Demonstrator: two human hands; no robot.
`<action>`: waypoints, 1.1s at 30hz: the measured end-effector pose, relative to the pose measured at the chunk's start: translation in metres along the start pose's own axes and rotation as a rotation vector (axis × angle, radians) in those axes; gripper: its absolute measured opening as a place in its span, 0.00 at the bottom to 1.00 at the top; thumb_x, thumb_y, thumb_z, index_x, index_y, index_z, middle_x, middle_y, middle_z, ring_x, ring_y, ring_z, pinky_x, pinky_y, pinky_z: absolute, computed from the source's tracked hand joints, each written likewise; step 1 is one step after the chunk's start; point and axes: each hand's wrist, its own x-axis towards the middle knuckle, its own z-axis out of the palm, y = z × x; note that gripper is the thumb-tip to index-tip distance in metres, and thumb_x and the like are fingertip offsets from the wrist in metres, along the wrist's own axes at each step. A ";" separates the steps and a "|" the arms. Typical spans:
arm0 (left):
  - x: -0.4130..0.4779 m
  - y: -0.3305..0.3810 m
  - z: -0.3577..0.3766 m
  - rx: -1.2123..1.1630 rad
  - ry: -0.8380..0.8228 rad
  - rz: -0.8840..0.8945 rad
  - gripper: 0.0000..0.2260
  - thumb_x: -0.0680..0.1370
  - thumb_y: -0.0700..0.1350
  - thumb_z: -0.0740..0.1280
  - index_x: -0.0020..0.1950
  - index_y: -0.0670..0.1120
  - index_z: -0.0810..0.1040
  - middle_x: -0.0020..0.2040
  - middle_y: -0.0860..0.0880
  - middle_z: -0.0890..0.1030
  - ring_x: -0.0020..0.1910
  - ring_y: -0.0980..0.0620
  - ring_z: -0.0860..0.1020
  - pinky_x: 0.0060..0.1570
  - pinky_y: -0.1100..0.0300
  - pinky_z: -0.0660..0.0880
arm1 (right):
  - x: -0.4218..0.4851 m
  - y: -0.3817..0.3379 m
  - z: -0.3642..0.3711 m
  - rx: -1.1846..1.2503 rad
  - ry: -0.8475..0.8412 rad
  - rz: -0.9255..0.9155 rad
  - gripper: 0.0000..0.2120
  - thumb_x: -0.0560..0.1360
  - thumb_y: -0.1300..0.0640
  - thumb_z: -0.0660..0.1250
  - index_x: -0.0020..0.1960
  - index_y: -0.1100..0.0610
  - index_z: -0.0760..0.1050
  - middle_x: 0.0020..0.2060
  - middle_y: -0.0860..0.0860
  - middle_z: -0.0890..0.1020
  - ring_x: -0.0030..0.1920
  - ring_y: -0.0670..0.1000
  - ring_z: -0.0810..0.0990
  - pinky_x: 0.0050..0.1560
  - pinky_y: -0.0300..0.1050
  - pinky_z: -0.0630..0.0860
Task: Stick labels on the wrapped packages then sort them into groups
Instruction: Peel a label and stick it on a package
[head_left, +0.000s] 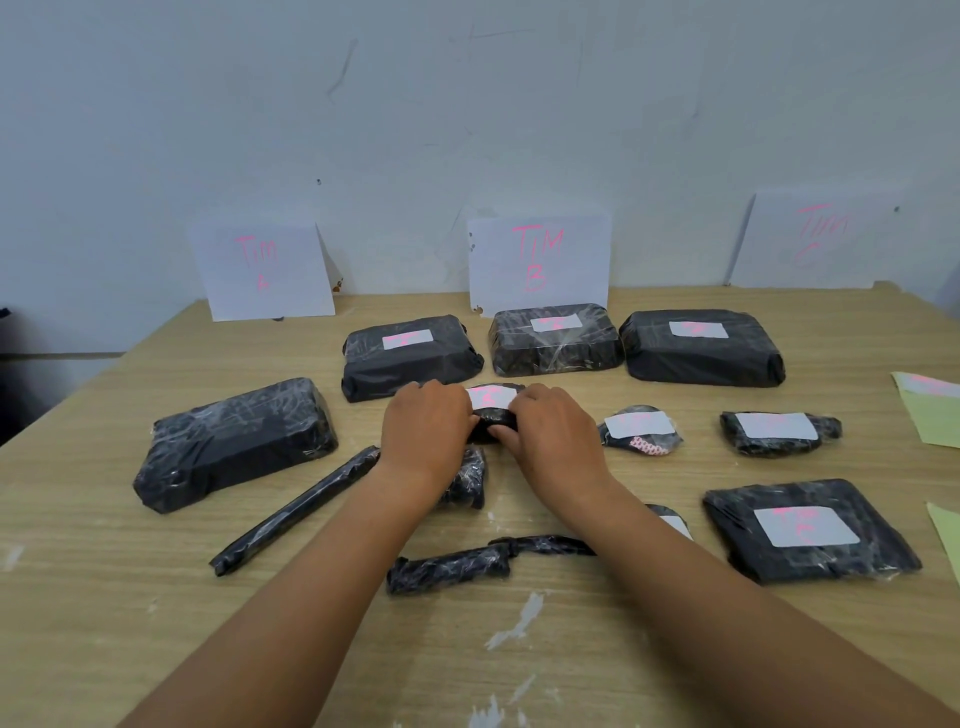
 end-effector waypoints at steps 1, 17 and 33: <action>0.000 0.000 0.000 -0.007 0.002 -0.017 0.13 0.80 0.53 0.61 0.47 0.48 0.80 0.43 0.48 0.81 0.43 0.48 0.78 0.41 0.59 0.69 | 0.000 0.000 0.000 0.005 0.000 0.012 0.17 0.79 0.46 0.61 0.57 0.59 0.76 0.55 0.52 0.77 0.55 0.53 0.74 0.43 0.43 0.66; 0.009 -0.008 -0.005 -0.230 -0.324 0.097 0.22 0.83 0.44 0.55 0.76 0.51 0.57 0.77 0.50 0.59 0.76 0.48 0.57 0.72 0.50 0.59 | 0.007 0.011 0.004 0.057 -0.094 -0.161 0.21 0.82 0.50 0.54 0.73 0.52 0.62 0.73 0.46 0.65 0.66 0.54 0.65 0.61 0.50 0.68; 0.002 -0.002 -0.003 -0.054 -0.100 -0.012 0.11 0.81 0.50 0.58 0.52 0.48 0.79 0.48 0.47 0.81 0.48 0.46 0.77 0.38 0.57 0.66 | 0.000 0.006 -0.003 -0.063 0.001 -0.037 0.16 0.80 0.46 0.59 0.58 0.56 0.74 0.56 0.52 0.79 0.57 0.55 0.72 0.50 0.46 0.67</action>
